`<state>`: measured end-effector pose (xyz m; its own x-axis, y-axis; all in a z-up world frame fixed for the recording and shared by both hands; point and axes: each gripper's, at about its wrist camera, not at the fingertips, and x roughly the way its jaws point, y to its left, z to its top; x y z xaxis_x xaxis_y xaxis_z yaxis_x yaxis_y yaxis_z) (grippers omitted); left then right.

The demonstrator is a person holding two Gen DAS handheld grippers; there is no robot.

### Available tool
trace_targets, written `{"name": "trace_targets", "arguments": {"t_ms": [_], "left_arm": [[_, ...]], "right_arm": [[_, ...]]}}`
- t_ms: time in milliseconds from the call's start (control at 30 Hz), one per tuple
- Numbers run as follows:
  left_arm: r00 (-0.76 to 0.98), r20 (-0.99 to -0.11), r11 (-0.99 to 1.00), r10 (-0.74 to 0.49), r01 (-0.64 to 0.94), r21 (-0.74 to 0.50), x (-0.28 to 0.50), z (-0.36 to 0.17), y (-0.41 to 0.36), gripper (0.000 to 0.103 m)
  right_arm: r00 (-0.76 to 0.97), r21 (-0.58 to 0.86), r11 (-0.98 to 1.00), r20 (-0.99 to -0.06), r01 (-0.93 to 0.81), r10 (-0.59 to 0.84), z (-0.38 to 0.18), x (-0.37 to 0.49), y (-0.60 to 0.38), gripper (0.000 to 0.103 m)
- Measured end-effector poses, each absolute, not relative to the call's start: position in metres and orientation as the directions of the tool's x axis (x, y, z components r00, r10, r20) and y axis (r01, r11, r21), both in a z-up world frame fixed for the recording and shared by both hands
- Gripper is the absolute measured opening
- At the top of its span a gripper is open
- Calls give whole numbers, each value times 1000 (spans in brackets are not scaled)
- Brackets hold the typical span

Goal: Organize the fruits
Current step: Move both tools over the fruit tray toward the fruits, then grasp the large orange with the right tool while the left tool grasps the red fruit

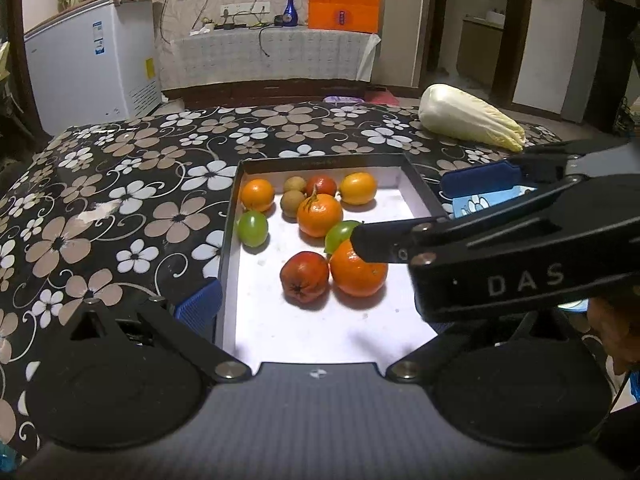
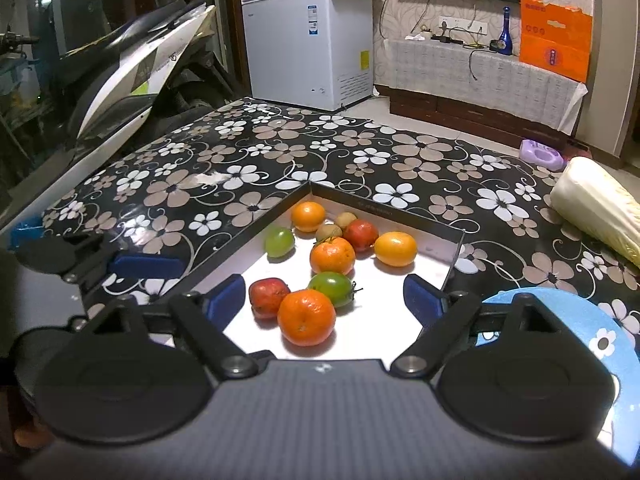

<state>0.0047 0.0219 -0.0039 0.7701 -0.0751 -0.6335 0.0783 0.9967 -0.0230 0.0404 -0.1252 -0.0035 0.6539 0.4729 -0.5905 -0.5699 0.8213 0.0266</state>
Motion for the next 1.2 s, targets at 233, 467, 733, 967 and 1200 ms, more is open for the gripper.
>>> {"name": "trace_targets", "arguments": {"t_ms": [233, 467, 733, 967, 1200], "left_arm": [[772, -630, 996, -84, 91, -21, 5, -3, 20, 103], [772, -631, 996, -82, 92, -16, 5, -4, 20, 103], [783, -613, 993, -103, 114, -21, 3, -2, 21, 102], [769, -630, 993, -106, 120, -21, 6, -6, 21, 93], [766, -634, 992, -109, 127, -17, 6, -8, 21, 93]], "right_arm": [[650, 26, 822, -598, -569, 469, -4, 42, -125, 87], [642, 22, 818, -608, -575, 467, -7, 42, -122, 87], [645, 18, 821, -610, -570, 461, -7, 42, -122, 87], [632, 22, 813, -617, -582, 469, -8, 43, -122, 80], [617, 31, 810, -631, -586, 470, -11, 44, -120, 79]]}}
